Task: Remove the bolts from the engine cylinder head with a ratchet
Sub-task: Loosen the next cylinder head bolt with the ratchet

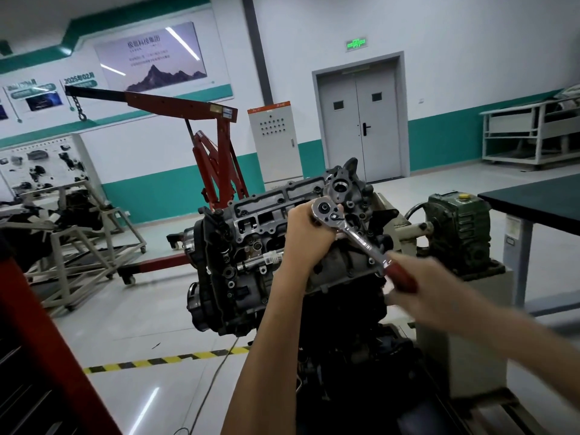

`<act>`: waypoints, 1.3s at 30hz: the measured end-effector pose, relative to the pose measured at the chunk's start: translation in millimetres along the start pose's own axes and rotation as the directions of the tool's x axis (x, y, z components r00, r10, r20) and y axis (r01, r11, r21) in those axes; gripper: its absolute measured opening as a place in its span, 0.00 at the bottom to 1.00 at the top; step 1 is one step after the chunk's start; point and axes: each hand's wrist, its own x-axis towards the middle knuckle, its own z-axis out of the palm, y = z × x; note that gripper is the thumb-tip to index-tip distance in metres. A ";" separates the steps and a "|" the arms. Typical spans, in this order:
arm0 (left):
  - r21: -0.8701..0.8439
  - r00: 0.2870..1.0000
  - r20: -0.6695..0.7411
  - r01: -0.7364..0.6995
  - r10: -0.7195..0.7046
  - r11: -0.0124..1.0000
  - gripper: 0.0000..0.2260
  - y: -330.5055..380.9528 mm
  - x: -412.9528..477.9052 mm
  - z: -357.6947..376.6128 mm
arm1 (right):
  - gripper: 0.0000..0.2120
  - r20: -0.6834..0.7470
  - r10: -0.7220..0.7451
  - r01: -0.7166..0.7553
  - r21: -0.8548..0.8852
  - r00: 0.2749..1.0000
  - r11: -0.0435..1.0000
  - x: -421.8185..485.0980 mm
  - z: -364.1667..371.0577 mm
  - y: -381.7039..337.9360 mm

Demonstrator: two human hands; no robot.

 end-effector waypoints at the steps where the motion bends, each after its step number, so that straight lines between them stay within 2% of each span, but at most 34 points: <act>1: -0.001 1.000 0.010 0.003 -0.003 1.000 0.20 0.1 0.9 0.4 | 0.16 0.039 -0.017 0.021 -0.110 0.999 0.994 7.8 -20.7 4.4; 3: -0.027 1.000 -0.009 0.009 -0.010 1.000 0.19 0.2 0.0 4.2 | 0.17 0.024 -0.067 0.071 -0.225 0.997 0.972 21.1 -43.7 10.4; 5: -0.061 0.998 -0.070 0.007 -0.011 0.998 0.21 0.1 -2.8 8.7 | 0.17 -0.009 -0.055 0.052 -0.213 0.998 0.976 21.8 -38.7 14.5; 7: -0.092 0.993 -0.117 -0.009 -0.002 0.996 0.22 -0.1 -6.2 12.0 | 0.18 -0.079 0.020 -0.025 -0.068 0.997 0.997 7.5 -7.9 10.2; 10: -0.127 0.987 -0.161 -0.033 0.012 0.991 0.22 1.1 -8.7 16.5 | 0.17 -0.299 0.145 -0.066 0.260 0.943 0.963 -10.9 60.4 -19.0; 12: -0.115 0.983 -0.182 -0.036 0.015 0.993 0.22 2.3 -8.0 18.1 | 0.13 -0.315 0.244 -0.074 0.467 0.917 0.881 -7.5 97.2 -43.6; 14: -0.108 0.983 -0.184 -0.036 0.016 0.994 0.21 2.5 -7.7 17.9 | 0.11 -0.297 0.261 -0.063 0.541 0.918 0.839 -4.2 111.8 -52.5; 16: -0.118 0.989 -0.150 -0.016 -0.002 0.993 0.22 2.2 -7.6 15.4 | 0.11 -0.246 0.220 -0.089 0.451 0.944 0.888 -5.4 93.5 -42.1; 19: -0.103 0.998 -0.059 0.004 -0.011 0.995 0.21 2.2 -3.4 11.8 | 0.12 -0.100 0.071 -0.054 0.162 0.992 0.985 -5.9 28.0 -6.7; 22: -0.084 1.000 -0.018 0.019 -0.020 0.996 0.15 2.4 -1.0 10.2 | 0.13 0.063 -0.002 0.012 -0.157 0.998 0.988 12.1 -37.8 8.5; 24: -0.114 0.998 -0.051 0.030 -0.036 0.993 0.18 0.3 -4.3 8.2 | 0.12 0.058 -0.032 0.044 -0.223 0.998 0.974 20.5 -46.7 10.2; 25: -0.123 0.997 -0.068 0.026 -0.035 0.992 0.21 -1.1 -6.2 7.3 | 0.14 0.048 -0.017 0.026 -0.209 0.999 0.978 19.5 -40.1 10.5; 27: -0.129 0.997 -0.080 0.012 -0.022 0.992 0.24 0.0 -9.3 7.1 | 0.17 -0.030 0.030 -0.032 -0.053 0.999 0.998 6.0 -9.0 5.1; 30: -0.120 0.993 -0.116 0.009 -0.023 0.993 0.23 6.0 -11.0 10.4 | 0.16 -0.273 0.145 -0.071 0.263 0.951 0.962 -12.2 56.3 -20.3; 32: -0.122 0.993 -0.118 -0.001 -0.014 0.993 0.22 5.8 -11.4 11.7 | 0.14 -0.290 0.248 -0.093 0.459 0.924 0.883 -9.6 94.2 -44.1; 34: -0.143 0.994 -0.108 -0.007 -0.009 0.990 0.22 4.6 -11.9 11.5 | 0.12 -0.271 0.258 -0.068 0.556 0.927 0.828 -6.6 111.7 -56.3; 36: -0.120 0.995 -0.102 0.002 -0.015 0.993 0.22 4.6 -10.2 9.3 | 0.12 -0.232 0.225 -0.089 0.483 0.946 0.871 -7.2 95.8 -48.3; 39: -0.105 0.998 -0.069 0.007 -0.014 0.994 0.23 2.9 -6.1 5.2 | 0.11 -0.080 0.073 -0.058 0.176 0.994 0.983 -8.5 32.9 -12.9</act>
